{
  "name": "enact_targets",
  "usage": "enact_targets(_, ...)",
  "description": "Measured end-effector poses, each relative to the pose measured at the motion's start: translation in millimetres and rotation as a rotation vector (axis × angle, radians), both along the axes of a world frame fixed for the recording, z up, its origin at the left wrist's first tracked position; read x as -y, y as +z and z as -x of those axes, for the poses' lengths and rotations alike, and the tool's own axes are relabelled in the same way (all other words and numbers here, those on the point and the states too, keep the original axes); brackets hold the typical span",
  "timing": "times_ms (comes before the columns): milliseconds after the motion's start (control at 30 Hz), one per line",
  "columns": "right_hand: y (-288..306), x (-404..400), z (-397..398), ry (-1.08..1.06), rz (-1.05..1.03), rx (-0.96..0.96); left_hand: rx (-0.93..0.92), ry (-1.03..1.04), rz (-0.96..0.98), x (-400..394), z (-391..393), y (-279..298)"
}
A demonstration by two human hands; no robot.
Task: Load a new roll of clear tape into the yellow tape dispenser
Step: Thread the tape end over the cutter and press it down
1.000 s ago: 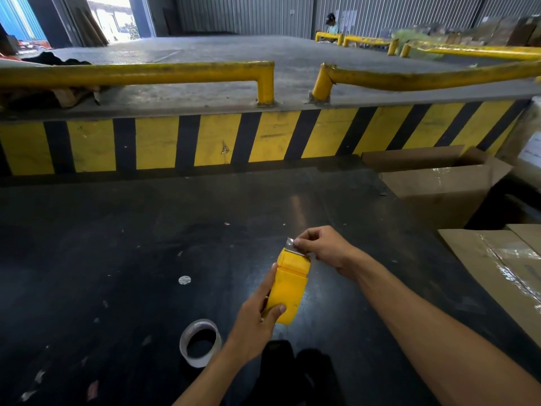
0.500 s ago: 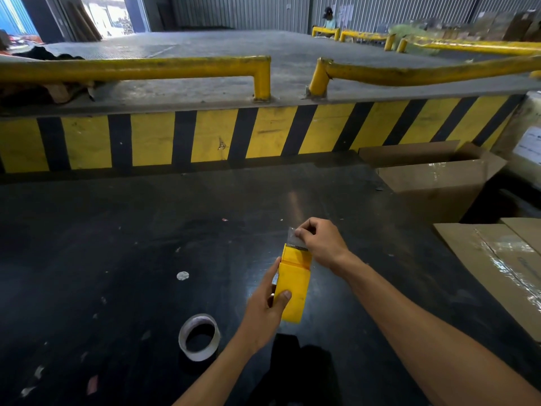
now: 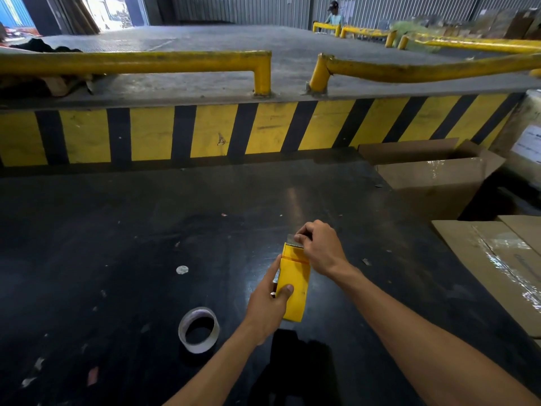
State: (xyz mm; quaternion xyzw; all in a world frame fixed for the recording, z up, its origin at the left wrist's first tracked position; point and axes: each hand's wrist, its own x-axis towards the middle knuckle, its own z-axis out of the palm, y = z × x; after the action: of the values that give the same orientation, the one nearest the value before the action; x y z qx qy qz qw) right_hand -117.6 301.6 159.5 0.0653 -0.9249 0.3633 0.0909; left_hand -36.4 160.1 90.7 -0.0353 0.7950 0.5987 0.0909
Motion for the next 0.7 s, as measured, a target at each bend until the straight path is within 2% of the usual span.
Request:
enact_targets(567,-39,-3,-24,0.028,-0.335,-0.282,0.086,0.127,-0.086,-17,3,8)
enact_targets(700,-51,2,-42,-0.059,-0.308,-0.215,0.024,0.171,-0.064,-16,3,9)
